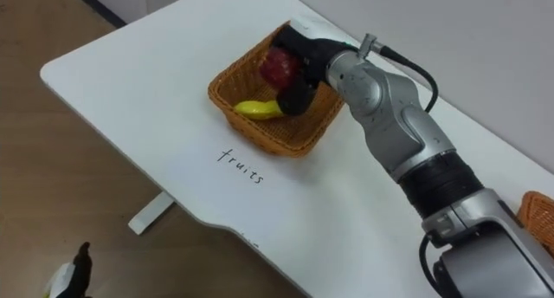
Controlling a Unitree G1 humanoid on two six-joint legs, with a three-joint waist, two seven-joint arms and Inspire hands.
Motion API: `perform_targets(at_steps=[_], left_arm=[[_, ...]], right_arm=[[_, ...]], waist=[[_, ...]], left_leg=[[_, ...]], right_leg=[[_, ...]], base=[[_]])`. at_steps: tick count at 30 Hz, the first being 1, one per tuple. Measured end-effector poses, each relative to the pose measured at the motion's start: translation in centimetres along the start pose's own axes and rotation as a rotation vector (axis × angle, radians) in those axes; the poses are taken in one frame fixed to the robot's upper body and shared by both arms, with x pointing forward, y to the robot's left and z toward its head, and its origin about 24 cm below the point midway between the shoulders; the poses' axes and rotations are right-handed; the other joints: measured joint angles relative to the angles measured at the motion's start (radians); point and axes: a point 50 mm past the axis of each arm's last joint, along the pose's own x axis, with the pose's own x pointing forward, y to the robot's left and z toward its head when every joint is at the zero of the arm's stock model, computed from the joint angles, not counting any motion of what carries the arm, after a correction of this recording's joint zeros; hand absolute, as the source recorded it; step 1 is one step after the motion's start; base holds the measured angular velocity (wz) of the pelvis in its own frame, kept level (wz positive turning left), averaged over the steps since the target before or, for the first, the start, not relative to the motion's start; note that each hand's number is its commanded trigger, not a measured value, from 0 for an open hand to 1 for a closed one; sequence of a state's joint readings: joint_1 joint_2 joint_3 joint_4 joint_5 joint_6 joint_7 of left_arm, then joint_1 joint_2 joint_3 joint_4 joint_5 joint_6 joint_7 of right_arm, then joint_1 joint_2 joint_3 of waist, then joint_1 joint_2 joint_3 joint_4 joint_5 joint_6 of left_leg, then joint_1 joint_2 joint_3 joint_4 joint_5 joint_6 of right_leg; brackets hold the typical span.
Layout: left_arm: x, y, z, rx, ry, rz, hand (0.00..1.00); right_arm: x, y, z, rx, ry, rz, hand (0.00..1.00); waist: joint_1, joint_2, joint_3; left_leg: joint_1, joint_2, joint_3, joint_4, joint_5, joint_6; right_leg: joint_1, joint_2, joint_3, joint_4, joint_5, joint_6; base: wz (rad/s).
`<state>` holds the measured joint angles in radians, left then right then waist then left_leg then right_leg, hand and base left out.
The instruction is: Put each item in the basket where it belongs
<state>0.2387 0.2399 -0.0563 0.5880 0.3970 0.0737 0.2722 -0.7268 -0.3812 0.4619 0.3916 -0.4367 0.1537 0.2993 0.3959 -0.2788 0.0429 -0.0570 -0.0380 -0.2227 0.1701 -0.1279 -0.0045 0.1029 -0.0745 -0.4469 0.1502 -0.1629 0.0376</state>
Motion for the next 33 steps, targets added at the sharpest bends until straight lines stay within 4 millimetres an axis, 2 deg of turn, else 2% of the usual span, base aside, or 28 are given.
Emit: perform_targets(at_steps=[1,2,3,4,16,26,33], left_arm=[[0.0,0.04,-0.05,0.003,0.0,0.0,0.0],[-0.03,0.05,-0.14,0.007,0.001,-0.001,0.0],[-0.05,0.05,-0.17,0.008,0.002,-0.002,0.0],[-0.07,0.04,-0.19,0.008,0.002,-0.002,0.0],[-0.15,-0.15,-0.22,0.011,0.002,-0.009,0.0],[-0.17,-0.51,0.09,0.032,-0.007,-0.023,0.0],[-0.2,-0.66,-0.02,0.04,0.01,-0.028,0.0]], right_arm=[[0.06,0.16,0.04,0.001,0.0,0.007,0.54],[0.13,0.35,0.09,0.002,-0.001,0.016,0.35],[0.17,0.45,0.11,0.005,0.0,0.019,0.05],[0.24,0.63,0.09,0.006,0.003,0.027,0.0],[0.32,1.03,-0.03,0.004,0.009,0.052,0.0],[0.32,1.02,-0.04,0.003,0.01,0.052,0.0],[0.33,1.05,-0.13,0.004,0.013,0.053,0.0]], waist=[[0.002,-0.001,0.0013],[0.002,-0.001,0.0014],[0.002,-0.001,0.0014],[0.002,-0.002,0.0012],[0.005,-0.002,0.0008],[-0.003,0.005,0.0056],[-0.005,0.003,0.0042]], left_leg=[[0.0,0.0,0.0,0.001,0.0,0.0],[-0.001,-0.001,0.0,0.001,0.0,0.0],[-0.001,-0.001,-0.001,0.001,0.0,0.0],[-0.001,-0.001,0.0,0.001,0.0,0.0],[-0.002,-0.005,0.0,0.005,0.0,0.0],[-0.002,-0.008,0.003,0.018,0.0,0.001],[-0.002,-0.008,0.004,0.022,0.0,0.001]], right_leg=[[0.0,0.0,0.0,0.0,0.0,0.0],[0.0,0.0,0.0,0.0,0.0,0.0],[0.0,0.0,0.0,0.0,0.0,0.0],[0.0,-0.001,-0.001,0.0,0.0,0.0],[0.0,-0.004,0.001,0.0,0.0,0.0],[0.003,-0.006,0.004,0.0,0.0,0.0],[0.004,-0.006,0.004,0.0,0.0,0.0]], base=[[0.0],[0.0],[0.0],[0.0],[0.0],[-0.01],[-0.01]])
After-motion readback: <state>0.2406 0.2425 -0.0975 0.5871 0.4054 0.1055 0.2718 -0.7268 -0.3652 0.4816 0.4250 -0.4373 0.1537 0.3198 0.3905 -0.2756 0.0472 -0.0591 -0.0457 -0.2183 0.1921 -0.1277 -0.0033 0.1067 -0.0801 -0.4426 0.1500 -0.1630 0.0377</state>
